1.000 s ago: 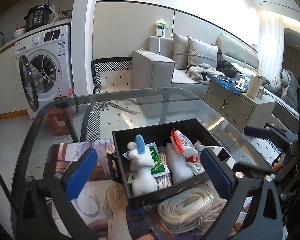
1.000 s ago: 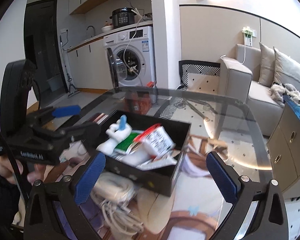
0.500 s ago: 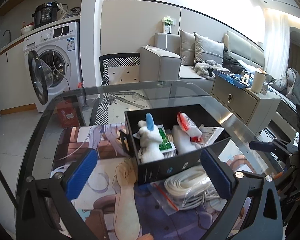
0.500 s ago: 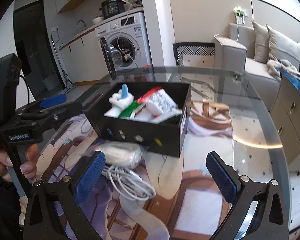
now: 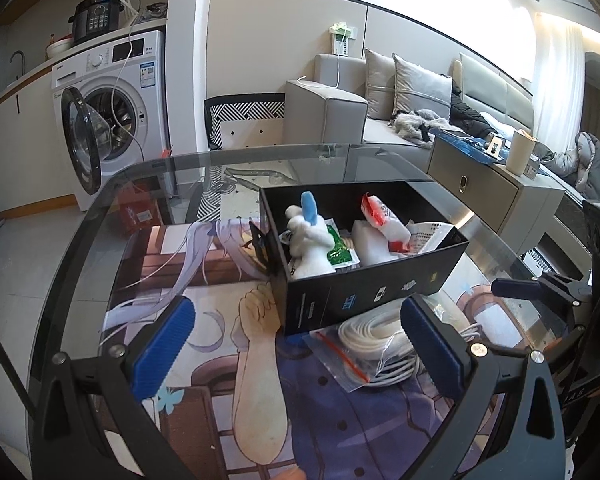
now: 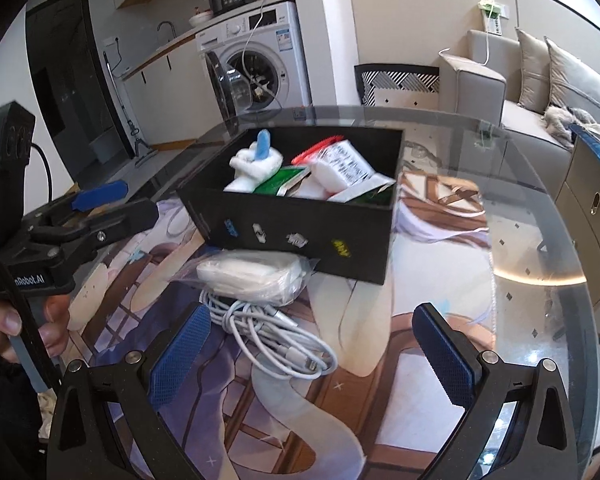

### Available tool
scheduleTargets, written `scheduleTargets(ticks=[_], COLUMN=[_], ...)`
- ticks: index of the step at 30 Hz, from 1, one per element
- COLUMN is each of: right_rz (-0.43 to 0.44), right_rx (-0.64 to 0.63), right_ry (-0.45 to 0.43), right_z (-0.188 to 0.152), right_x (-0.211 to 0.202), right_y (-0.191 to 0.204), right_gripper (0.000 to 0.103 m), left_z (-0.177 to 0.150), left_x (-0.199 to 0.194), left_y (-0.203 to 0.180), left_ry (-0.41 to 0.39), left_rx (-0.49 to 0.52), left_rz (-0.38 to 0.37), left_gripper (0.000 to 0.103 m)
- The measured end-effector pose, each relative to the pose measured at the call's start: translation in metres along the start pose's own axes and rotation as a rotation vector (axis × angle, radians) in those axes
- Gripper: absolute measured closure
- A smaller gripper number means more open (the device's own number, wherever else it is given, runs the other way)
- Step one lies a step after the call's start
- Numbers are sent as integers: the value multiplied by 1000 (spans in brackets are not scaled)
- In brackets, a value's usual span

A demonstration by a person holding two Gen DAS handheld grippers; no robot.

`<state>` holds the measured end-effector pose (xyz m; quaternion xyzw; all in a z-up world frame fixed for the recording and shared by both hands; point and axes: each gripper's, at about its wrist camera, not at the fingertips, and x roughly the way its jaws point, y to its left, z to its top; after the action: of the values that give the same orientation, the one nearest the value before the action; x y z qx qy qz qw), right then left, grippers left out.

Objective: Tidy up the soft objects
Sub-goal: 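Withdraw both tools from the box toward the bag of rope and coiled cable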

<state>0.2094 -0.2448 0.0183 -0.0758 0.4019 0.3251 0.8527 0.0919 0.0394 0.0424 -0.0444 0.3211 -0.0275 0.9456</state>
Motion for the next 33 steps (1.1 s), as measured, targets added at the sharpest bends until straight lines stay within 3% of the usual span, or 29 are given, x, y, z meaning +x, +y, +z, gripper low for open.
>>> scheduleTargets(ticks=[9, 20, 29, 33], right_rz=[-43, -156, 5, 18], right_rx=[-48, 24, -1, -21], right_ry=[92, 119, 87, 93], right_z=[-10, -14, -11, -12], right_x=[24, 21, 13, 20], right_y=[7, -31, -16, -2], right_gripper=[1, 1, 1, 1], left_z=[-7, -10, -10, -10], left_x=[5, 10, 12, 13], left_y=[0, 5, 3, 2], left_ry=[22, 37, 43, 46], left_rx=[13, 1, 6, 8], left_rz=[11, 19, 18, 18], left_gripper=[0, 0, 0, 0])
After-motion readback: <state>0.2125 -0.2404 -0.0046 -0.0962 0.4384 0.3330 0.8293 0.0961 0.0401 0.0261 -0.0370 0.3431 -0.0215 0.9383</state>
